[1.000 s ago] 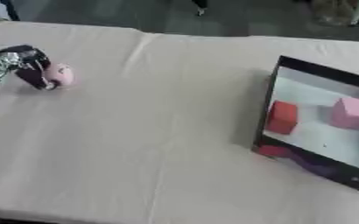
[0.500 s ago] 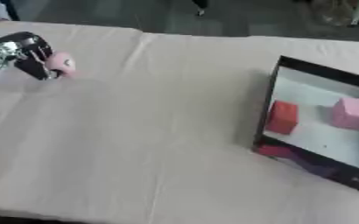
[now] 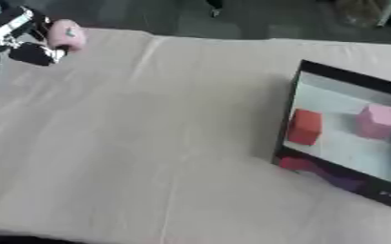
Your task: Pick up the objects with one hand, pass them to the other hand, and then place them into the box on the other side of the table.
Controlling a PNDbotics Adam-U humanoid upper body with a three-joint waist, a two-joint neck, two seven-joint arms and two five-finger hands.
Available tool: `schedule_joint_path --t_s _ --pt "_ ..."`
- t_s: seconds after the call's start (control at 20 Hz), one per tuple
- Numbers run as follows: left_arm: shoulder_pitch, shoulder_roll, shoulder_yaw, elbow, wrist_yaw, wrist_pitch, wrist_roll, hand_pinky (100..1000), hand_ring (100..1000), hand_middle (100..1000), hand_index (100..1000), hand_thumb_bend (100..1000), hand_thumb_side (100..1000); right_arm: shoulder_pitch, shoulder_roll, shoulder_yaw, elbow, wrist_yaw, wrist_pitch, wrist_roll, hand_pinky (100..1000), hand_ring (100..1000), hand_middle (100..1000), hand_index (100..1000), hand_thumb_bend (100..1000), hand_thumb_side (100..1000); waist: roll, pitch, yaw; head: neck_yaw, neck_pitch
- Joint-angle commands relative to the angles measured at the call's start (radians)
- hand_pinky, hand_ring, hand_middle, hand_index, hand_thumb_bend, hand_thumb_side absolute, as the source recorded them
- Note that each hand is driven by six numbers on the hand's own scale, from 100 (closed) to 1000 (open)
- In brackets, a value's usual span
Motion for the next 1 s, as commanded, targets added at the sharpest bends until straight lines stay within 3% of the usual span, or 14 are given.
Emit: schedule_joint_path --t_s 0.05,0.4,1.0 --pt "-0.002 0.038 -0.008 -0.085 0.029 -0.009 0.031 722 630 561 491 144 100 -0.027 -0.034 -0.022 -0.038 -0.007 0.005 0.006 1000 1000 820 1000 100 312 -0.003 -0.025 0.001 -0.017 -0.001" --pt "0.035 -0.035 -0.038 -0.214 0.059 -0.016 0.104 710 611 544 490 101 102 -0.087 -0.035 -0.008 -0.134 -0.012 -0.003 0.029 1000 1000 815 993 100 280 -0.007 -0.027 0.000 -0.030 -0.001" --pt "0.042 -0.214 -0.085 -0.241 0.082 -0.079 0.236 701 595 528 488 100 168 -0.274 0.031 0.100 -0.240 0.213 -0.039 0.302 984 1000 825 930 100 201 -0.013 -0.034 -0.004 -0.036 -0.001"
